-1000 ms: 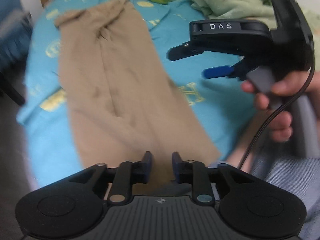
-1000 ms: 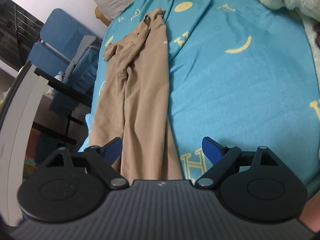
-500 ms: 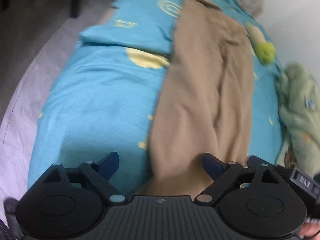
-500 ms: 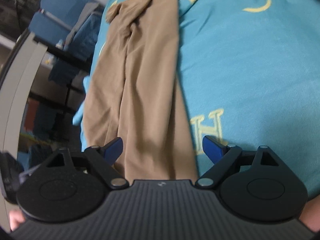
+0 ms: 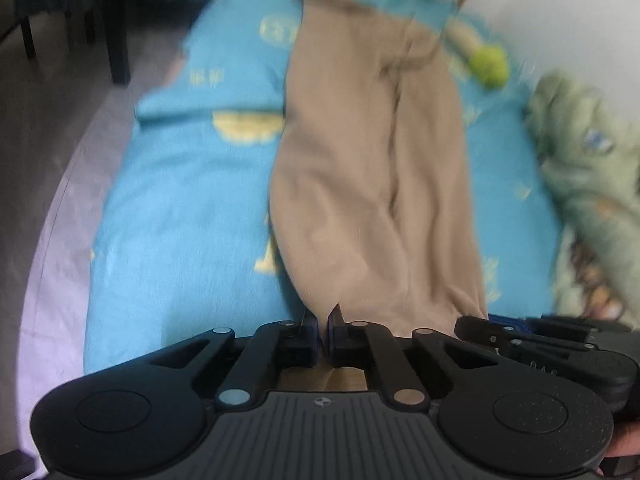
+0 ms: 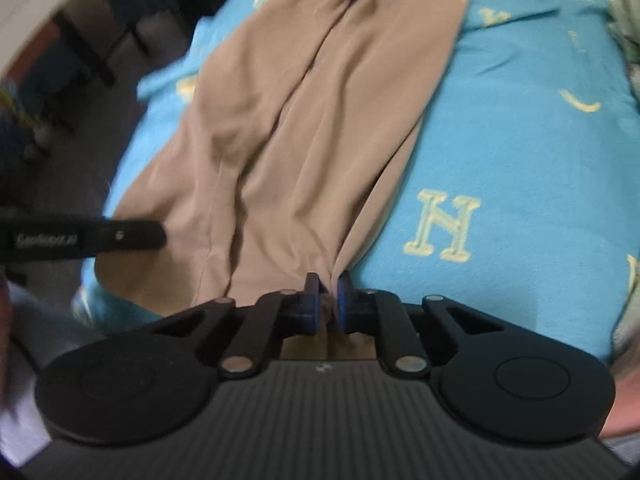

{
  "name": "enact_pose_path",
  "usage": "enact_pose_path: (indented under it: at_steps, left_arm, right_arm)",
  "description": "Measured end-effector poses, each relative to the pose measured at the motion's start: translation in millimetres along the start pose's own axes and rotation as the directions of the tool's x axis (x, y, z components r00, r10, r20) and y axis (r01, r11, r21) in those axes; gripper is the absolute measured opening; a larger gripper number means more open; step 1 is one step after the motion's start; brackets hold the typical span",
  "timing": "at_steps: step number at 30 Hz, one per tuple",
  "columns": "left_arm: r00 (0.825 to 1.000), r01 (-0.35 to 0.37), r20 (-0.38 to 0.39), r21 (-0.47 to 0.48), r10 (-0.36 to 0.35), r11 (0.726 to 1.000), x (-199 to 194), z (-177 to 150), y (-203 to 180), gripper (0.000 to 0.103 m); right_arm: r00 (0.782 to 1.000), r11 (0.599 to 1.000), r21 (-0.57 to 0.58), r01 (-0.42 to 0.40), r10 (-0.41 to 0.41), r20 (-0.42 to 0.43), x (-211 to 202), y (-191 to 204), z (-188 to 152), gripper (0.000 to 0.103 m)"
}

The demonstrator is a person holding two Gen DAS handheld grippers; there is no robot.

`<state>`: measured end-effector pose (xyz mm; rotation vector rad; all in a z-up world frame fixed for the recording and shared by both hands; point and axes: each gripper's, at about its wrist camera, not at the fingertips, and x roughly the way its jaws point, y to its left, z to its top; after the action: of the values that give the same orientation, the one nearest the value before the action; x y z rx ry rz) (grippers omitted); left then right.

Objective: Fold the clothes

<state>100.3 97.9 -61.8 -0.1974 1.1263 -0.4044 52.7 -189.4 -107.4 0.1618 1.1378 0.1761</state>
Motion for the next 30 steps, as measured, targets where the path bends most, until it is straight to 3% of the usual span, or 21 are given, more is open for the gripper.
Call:
enact_pose_path:
  at_steps: [3, 7, 11, 16, 19, 24, 30]
  left_arm:
    - [0.988, 0.092, 0.126, -0.055, -0.085, 0.994, -38.8, -2.5, 0.7, 0.004]
    - [0.946, 0.203, 0.273, -0.081, -0.174, 0.976, -82.5, -8.5, -16.5, 0.004]
    - [0.903, 0.257, 0.369, -0.058, -0.218, 0.965, -119.5, -18.7, -44.7, 0.004]
    - [0.857, 0.288, 0.455, -0.031, -0.243, 0.957, -183.2, -75.2, -70.7, 0.004]
    - [0.833, 0.294, 0.491, 0.001, -0.257, 0.956, -198.9, -102.1, -80.1, 0.004]
    - [0.839, 0.233, 0.498, 0.04, -0.222, 0.972, -190.5, -87.7, -94.8, 0.004]
    - [0.856, 0.094, 0.505, 0.059, -0.111, 0.994, -123.4, -17.3, -96.2, 0.005]
  right_arm:
    - [0.994, 0.997, 0.072, -0.023, 0.015, 0.107, -35.1, -12.4, 1.7, 0.01]
    - [0.968, 0.977, 0.175, -0.118, 0.074, 0.241, -90.3, -39.9, -2.9, 0.009]
    - [0.928, 0.949, 0.235, -0.21, 0.118, 0.353, -133.4, -47.4, -4.6, 0.008]
    - [0.881, 0.941, 0.203, -0.27, 0.157, 0.445, -189.9, -47.1, -42.6, 0.008]
    - [0.854, 0.942, 0.17, -0.288, 0.172, 0.492, -215.8, -54.5, -67.2, 0.008]
    - [0.845, 0.945, 0.171, -0.278, 0.156, 0.512, -216.9, -65.4, -56.6, 0.008]
    - [0.857, 0.95, 0.188, -0.249, 0.125, 0.499, -178.1, -79.9, 7.2, 0.008]
